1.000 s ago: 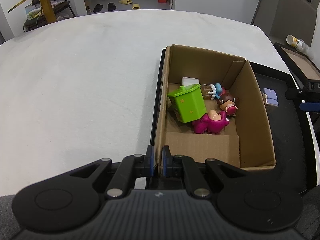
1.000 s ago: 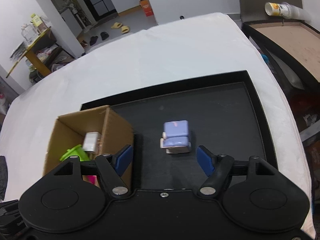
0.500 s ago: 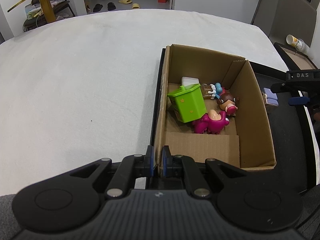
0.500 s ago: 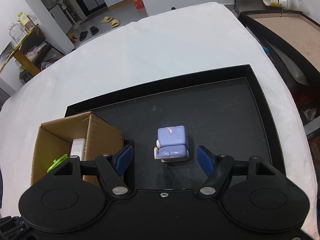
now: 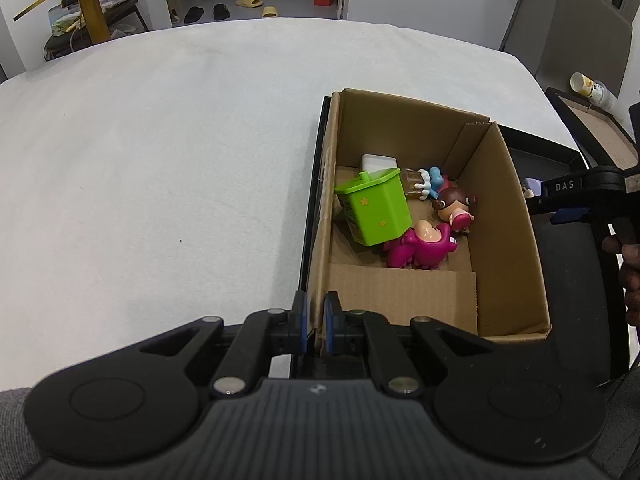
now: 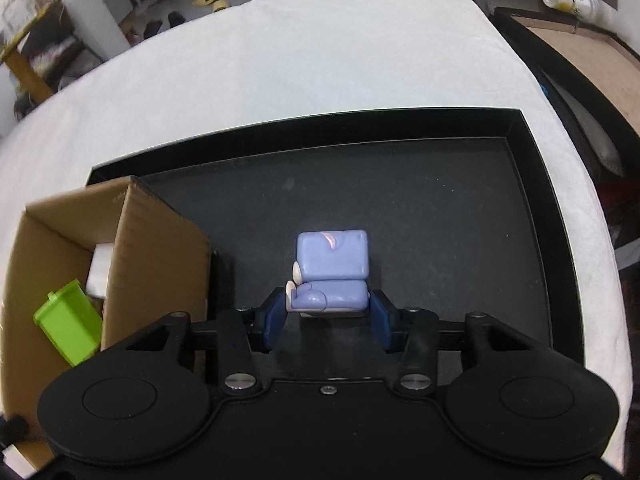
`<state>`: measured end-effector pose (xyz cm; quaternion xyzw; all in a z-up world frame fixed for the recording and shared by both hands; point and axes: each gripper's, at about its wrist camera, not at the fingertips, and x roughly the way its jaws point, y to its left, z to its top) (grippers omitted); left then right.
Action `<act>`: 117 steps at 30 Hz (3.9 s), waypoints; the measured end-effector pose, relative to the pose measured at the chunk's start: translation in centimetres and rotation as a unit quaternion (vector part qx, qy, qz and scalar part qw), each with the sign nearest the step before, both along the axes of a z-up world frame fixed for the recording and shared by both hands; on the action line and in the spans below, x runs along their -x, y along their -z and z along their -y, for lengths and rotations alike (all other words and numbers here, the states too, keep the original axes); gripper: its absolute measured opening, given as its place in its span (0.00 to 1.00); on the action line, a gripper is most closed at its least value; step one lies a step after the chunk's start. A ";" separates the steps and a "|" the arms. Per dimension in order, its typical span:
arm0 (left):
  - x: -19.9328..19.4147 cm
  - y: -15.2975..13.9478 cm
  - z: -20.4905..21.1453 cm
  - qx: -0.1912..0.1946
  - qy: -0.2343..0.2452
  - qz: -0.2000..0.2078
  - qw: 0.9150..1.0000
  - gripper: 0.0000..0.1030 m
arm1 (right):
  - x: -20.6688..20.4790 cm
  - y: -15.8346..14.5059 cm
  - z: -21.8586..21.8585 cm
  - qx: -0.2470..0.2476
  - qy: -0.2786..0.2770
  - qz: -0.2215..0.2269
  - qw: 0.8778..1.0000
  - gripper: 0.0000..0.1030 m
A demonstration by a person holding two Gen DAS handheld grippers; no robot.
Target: Organize rigid objects
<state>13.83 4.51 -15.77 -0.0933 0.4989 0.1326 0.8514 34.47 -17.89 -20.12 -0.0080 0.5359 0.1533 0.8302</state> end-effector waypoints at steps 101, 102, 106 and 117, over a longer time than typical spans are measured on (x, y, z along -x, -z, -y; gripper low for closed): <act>1.9 -8.3 1.0 0.016 0.032 0.038 0.999 0.53 | 12.0 -10.2 2.5 -0.142 -0.010 0.076 0.987 0.97; 2.0 -8.6 1.1 0.013 0.031 0.041 0.999 0.58 | 12.2 -10.2 2.6 -0.141 -0.008 0.077 0.987 0.98; 2.6 -9.7 1.3 0.015 0.031 0.053 0.998 0.72 | 13.0 -10.7 3.0 -0.139 -0.007 0.085 0.987 1.00; 5.1 -11.8 1.8 0.018 0.038 0.084 0.996 0.91 | 15.0 -12.4 4.1 -0.127 0.009 0.104 0.986 1.00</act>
